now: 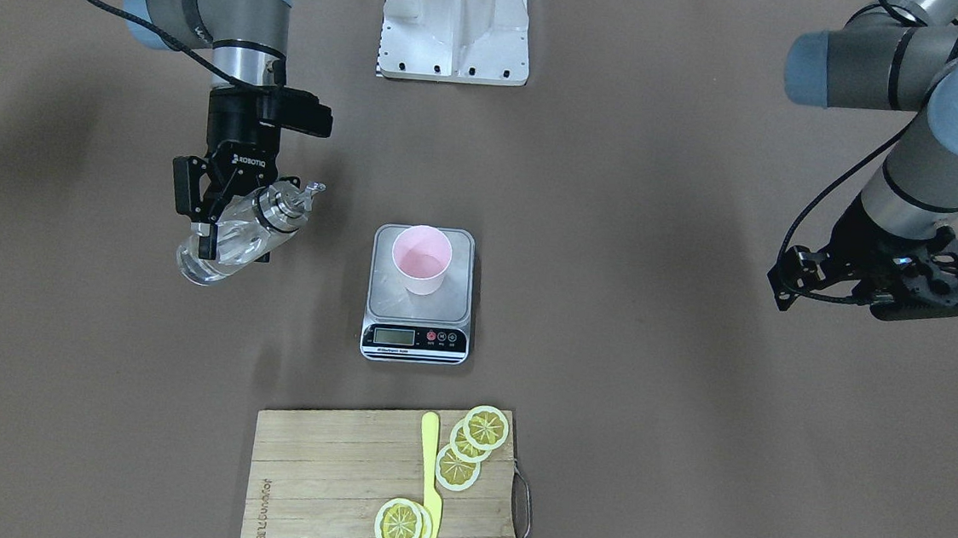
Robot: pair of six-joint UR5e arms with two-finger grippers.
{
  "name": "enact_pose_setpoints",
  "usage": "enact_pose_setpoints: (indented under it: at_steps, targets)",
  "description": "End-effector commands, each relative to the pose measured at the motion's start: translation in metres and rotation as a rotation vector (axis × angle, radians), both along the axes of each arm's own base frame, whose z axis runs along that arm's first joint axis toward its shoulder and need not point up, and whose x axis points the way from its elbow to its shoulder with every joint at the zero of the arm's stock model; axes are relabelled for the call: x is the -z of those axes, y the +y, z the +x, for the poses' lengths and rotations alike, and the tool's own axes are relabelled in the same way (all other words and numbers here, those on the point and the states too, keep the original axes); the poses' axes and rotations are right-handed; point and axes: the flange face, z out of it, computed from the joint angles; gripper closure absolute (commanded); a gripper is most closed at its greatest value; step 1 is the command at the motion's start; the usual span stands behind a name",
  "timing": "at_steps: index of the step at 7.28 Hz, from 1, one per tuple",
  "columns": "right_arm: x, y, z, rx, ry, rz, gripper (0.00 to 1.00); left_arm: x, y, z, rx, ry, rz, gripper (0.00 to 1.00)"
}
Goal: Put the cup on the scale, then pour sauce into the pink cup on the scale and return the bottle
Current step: 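Carry the bottle with the right gripper over the pink cup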
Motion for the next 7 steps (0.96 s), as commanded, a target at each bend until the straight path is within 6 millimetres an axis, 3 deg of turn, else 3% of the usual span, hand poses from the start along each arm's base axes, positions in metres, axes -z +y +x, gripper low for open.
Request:
enact_pose_setpoints:
  at_steps: [1,3,7]
  targets:
    - [-0.001,0.007,-0.007,0.029,0.129,0.039,0.80,-0.009,-0.003,0.002,-0.001,-0.008,-0.015,0.02]
    - [-0.006,0.006,-0.008,0.057,0.230,0.060,0.81,-0.011,-0.004,0.002,-0.001,-0.010,-0.017,0.02]
    - [-0.032,0.008,-0.033,0.039,0.410,0.077,0.83,-0.021,-0.005,0.003,-0.001,-0.019,-0.033,0.02]
